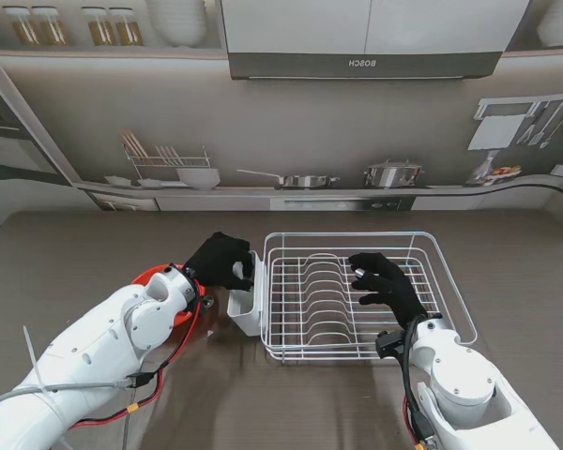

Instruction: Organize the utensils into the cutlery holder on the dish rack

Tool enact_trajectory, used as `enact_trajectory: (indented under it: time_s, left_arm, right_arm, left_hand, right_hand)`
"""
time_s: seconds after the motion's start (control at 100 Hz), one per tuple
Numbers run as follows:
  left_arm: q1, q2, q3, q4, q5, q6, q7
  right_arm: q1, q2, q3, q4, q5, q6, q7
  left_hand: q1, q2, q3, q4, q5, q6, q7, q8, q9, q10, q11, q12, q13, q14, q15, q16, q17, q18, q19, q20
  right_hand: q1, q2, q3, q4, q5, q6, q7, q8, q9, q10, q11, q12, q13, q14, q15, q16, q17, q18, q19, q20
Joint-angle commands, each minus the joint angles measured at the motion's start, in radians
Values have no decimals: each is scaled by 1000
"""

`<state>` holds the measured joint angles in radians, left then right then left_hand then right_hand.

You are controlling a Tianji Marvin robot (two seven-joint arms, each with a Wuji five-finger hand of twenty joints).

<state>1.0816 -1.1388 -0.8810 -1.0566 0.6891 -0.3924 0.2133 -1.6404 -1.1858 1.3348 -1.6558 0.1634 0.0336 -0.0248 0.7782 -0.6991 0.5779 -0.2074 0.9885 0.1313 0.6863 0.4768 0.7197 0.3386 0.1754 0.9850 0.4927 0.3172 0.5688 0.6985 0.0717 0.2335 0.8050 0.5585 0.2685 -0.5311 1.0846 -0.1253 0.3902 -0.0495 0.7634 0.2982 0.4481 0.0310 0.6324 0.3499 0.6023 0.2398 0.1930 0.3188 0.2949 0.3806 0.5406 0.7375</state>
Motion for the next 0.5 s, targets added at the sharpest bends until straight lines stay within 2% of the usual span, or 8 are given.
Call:
enact_trajectory:
  time_s: [0.0, 0.03, 0.07, 0.12, 0.3, 0.34, 0.47, 0.49]
  left_arm:
    - [6, 5, -8, -13, 5, 6, -20]
    - [8, 6, -11, -16, 6, 6, -22]
    - [11, 7, -14, -20, 9, 7, -23]
    - [15, 9, -18, -25, 13, 8, -25]
    - [24, 12, -29, -35, 19, 7, -29]
    - [25, 13, -31, -36, 21, 6, -29]
    - [29, 15, -38, -42, 25, 5, -32]
    - [30, 15, -39, -43, 25, 4, -33]
  right_arm:
    - [-4, -5, -2, -1, 2, 2, 11]
    - [-3, -5, -2, -1, 1, 2, 11]
    - [-3, -5, -2, -1, 1, 1, 11]
    - [-3, -5, -2, -1, 1, 1, 11]
    - [-3, -4, -2, -1, 2, 1, 13]
    - [-3, -4, -2, -1, 1, 1, 14]
    - [-3, -4, -2, 0, 1, 0, 13]
    - [-3, -4, -2, 0, 1, 0, 14]
  left_hand:
    - [135, 114, 91, 69, -14, 16, -20, -7, 100, -97, 219, 3, -17, 14, -15, -12, -28, -5, -17, 1]
    - [132, 114, 87, 68, -14, 19, -22, -8, 100, -96, 215, -11, -17, 15, -16, -12, -29, -5, -17, 1]
    - [127, 116, 72, 70, -20, 23, -32, -7, 95, -96, 222, -92, -18, 15, -20, -13, -29, -3, -24, 1]
    - [123, 120, 64, 71, -30, 33, -49, -15, 94, -93, 219, -121, -20, 17, -23, -14, -31, -2, -27, 2]
    - [100, 141, 26, 73, -49, 59, -92, -33, 86, -85, 216, -145, -27, 20, -31, -16, -35, 0, -35, 2]
    - [93, 146, 17, 82, -37, 59, -127, -12, 89, -86, 217, -158, -24, 22, -33, -15, -34, 2, -45, 4]
    - [76, 164, 11, 80, -45, 74, -147, -17, 87, -83, 217, -158, -26, 23, -35, -15, -35, 2, -45, 6]
    - [67, 168, 20, 83, -34, 80, -194, 3, 87, -80, 215, -161, -27, 24, -37, -15, -36, 4, -51, 8]
  right_hand:
    - [-23, 21, -6, 20, 5, -2, 0, -20, 10, 1, 1, -4, 26, -7, -5, -4, 5, -4, -11, 14]
    - [-24, 21, -7, 20, 5, -2, 0, -20, 9, 2, 1, -4, 25, -6, -6, -5, 5, -4, -11, 14]
    - [-24, 21, -7, 20, 5, -2, 0, -20, 9, 2, 1, -4, 25, -5, -6, -5, 4, -4, -11, 14]
    - [-24, 21, -7, 20, 5, -2, 0, -20, 9, 1, 1, -4, 24, -5, -6, -5, 4, -4, -11, 14]
    - [-24, 21, -6, 20, 6, -2, 0, -20, 10, 1, 1, -4, 25, -6, -6, -5, 4, -4, -11, 14]
    - [-25, 22, -7, 20, 5, -2, 0, -20, 10, 2, 1, -4, 24, -6, -6, -5, 4, -4, -11, 14]
    - [-25, 22, -6, 20, 7, -1, 0, -20, 10, 1, 1, -4, 25, -5, -6, -4, 4, -4, -11, 14]
    - [-24, 21, -6, 20, 8, -1, 0, -20, 10, 2, 1, -4, 25, -5, -6, -4, 4, -4, -11, 14]
